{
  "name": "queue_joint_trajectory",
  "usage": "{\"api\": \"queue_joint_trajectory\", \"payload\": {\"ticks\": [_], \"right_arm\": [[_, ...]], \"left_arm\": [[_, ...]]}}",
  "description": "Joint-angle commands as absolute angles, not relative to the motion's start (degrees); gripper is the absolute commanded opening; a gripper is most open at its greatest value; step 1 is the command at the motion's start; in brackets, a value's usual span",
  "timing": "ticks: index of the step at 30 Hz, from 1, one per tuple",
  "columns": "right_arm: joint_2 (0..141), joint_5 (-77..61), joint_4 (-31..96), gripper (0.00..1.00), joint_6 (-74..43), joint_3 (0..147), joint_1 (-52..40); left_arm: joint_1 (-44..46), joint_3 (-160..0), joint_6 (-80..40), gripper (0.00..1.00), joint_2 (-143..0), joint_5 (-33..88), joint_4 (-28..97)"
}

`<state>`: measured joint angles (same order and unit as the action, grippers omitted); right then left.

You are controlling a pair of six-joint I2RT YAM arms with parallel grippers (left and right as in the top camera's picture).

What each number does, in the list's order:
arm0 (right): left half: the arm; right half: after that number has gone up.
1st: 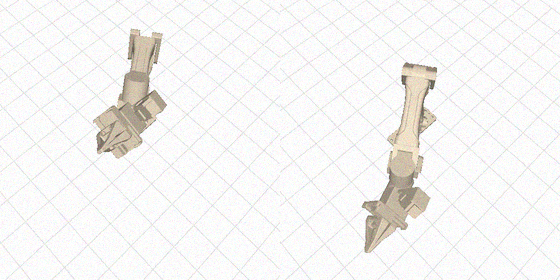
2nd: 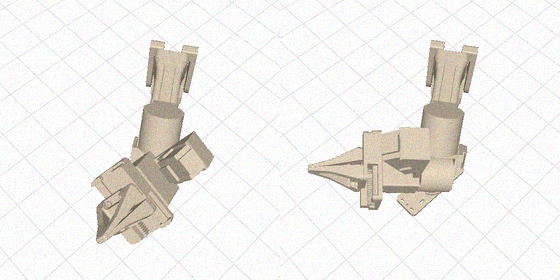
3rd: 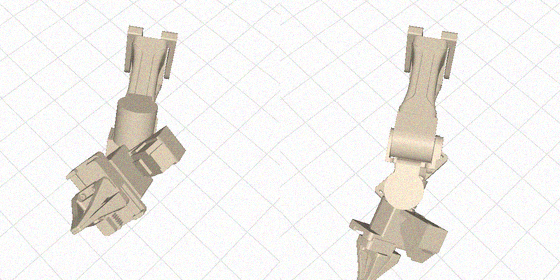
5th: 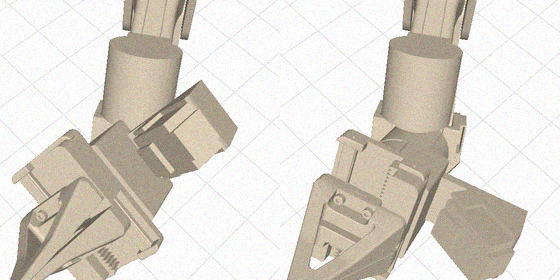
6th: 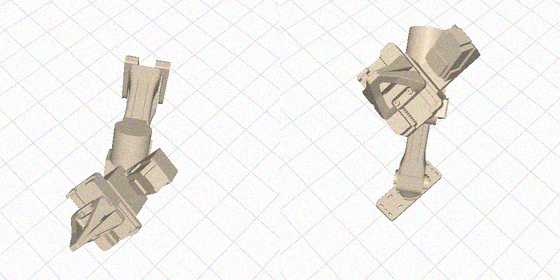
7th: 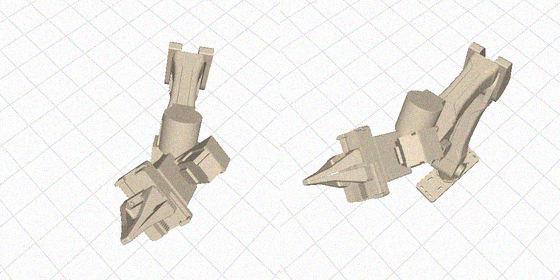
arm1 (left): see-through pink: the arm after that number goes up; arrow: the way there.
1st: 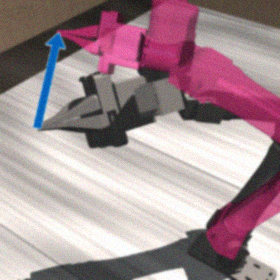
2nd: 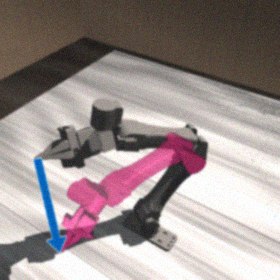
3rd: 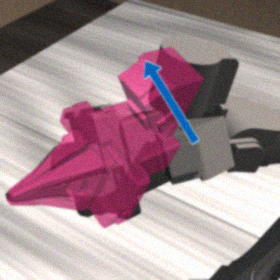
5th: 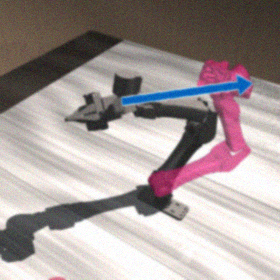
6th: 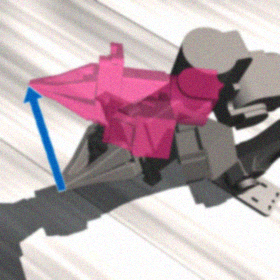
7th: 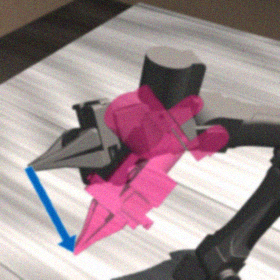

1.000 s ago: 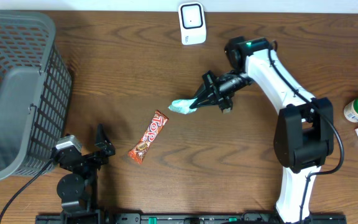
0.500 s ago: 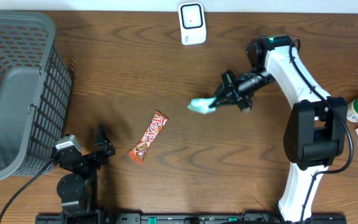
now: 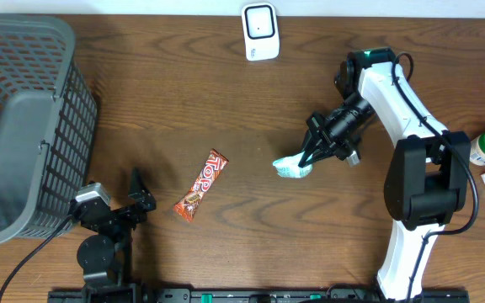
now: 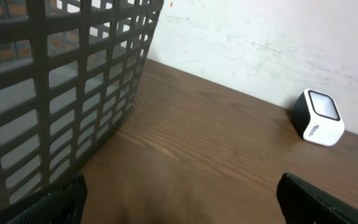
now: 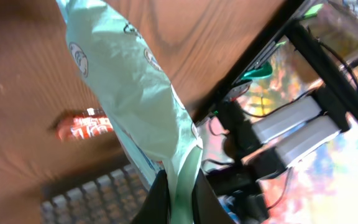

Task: Scan the item barcode
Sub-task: 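Lift the wipes pack and carry it toward the scanner, then hold the wipes pack in front of the white scanner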

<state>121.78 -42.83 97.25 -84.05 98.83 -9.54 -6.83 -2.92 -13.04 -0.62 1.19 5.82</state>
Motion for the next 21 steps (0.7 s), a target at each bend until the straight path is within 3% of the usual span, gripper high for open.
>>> {"api": "queue_joint_trajectory", "payload": {"ticks": [1,7,21], "right_arm": [[121.2,-41.0,97.5,0.01,-101.7,98.8,-9.7],[121.3,-39.9,97.0,0.01,-117.4,98.8,-9.5],[123.0,-41.9,95.6,0.01,-117.4,98.8,-5.8]], "left_arm": [[-6.5,-1.9,-12.1,0.98,-0.2,0.7,7.7],[-6.5,-1.9,-12.1,0.98,-0.2,0.7,7.7],[-6.5,-1.9,-12.1,0.98,-0.2,0.7,7.7]]}}
